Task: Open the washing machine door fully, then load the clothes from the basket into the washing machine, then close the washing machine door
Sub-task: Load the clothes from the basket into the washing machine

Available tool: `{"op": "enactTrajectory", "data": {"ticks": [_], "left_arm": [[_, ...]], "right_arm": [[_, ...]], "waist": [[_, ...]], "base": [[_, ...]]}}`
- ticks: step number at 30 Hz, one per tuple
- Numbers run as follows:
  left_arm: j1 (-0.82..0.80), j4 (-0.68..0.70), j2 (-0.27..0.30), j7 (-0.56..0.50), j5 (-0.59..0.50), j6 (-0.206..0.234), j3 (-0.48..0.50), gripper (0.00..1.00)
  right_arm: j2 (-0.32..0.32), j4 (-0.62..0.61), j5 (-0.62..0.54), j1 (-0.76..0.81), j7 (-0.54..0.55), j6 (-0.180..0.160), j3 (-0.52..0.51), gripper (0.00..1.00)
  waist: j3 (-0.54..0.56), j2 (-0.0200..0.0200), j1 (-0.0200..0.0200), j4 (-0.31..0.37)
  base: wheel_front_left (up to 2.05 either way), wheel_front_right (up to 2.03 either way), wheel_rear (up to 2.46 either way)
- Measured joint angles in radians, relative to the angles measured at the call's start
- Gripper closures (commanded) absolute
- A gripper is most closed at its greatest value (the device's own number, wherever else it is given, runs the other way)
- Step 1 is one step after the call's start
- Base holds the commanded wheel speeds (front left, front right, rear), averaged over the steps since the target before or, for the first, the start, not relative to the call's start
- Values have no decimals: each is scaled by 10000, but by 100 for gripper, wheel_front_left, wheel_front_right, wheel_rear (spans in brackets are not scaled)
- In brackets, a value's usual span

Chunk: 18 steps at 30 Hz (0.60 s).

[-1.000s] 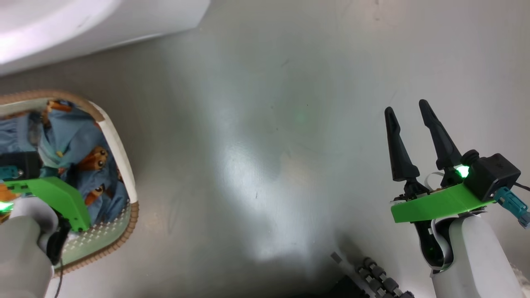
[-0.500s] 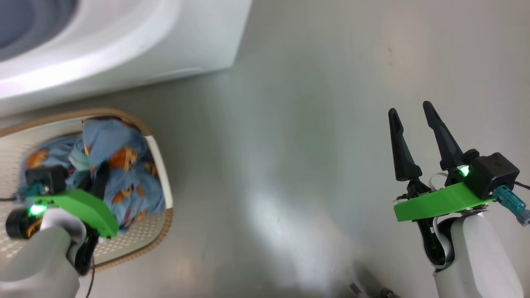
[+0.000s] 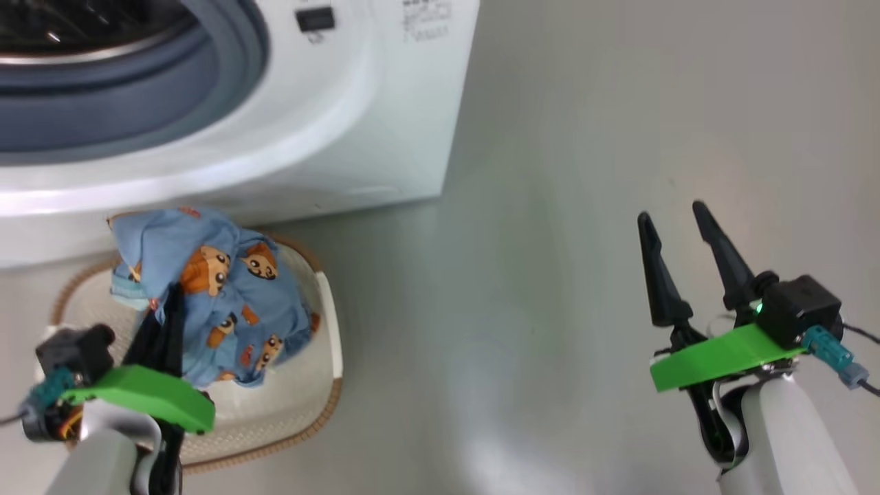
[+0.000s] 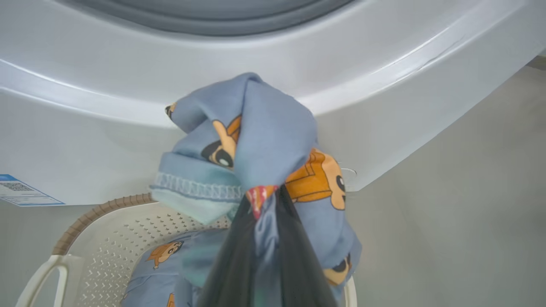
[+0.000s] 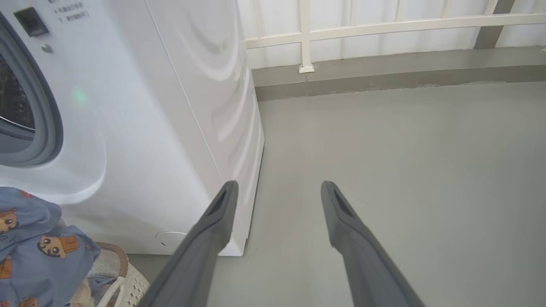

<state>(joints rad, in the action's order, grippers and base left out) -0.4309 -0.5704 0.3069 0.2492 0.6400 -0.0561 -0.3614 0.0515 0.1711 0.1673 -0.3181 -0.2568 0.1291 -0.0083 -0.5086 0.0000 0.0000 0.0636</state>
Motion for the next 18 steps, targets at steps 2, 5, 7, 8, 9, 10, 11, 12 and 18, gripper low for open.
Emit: {"op": "enactTrajectory", "data": {"ticks": [2,5,7,8,9,10,11,12,18], "left_arm": [[373,391,-217,0,-426,0,468,100],[854,909,-535,0,-999,-4,1095,100],[1162,1281,-759,2,-1336,-6,1469,100],[1298,1444,-865,2,-1522,-13,1651,100],[1434,1607,-940,2,-1695,-19,1816,100],[1583,1797,-1024,2,-1837,-25,1996,100],[1868,2169,-1195,2,-2142,-29,2311,100],[2019,2366,-1281,2,-2301,-69,2462,100],[2852,3528,-1695,2,-3066,-194,3315,100]], "right_arm": [[0,81,-2,139,0,0,-2,0],[4,180,-88,282,0,0,-2,0],[0,247,-102,375,0,0,-2,0],[4,257,-102,402,0,0,-4,0],[4,257,-102,449,0,0,-4,0],[2,274,-104,510,0,0,-2,0],[4,313,-104,609,0,0,-6,0],[4,324,-104,643,0,0,-6,0],[4,332,-105,942,0,0,-4,0]], "waist": [[322,0,0,-83],[792,0,1,-203],[1098,0,0,-281],[1245,0,0,-319],[1389,0,0,-356],[1535,0,0,-392],[1811,0,0,-461],[1949,0,0,-494],[2678,0,0,-658]], "base": [[0,0,0],[0,0,0],[0,0,0],[0,0,0],[0,0,0],[0,0,0],[0,0,0],[0,0,0],[0,0,0]]}}
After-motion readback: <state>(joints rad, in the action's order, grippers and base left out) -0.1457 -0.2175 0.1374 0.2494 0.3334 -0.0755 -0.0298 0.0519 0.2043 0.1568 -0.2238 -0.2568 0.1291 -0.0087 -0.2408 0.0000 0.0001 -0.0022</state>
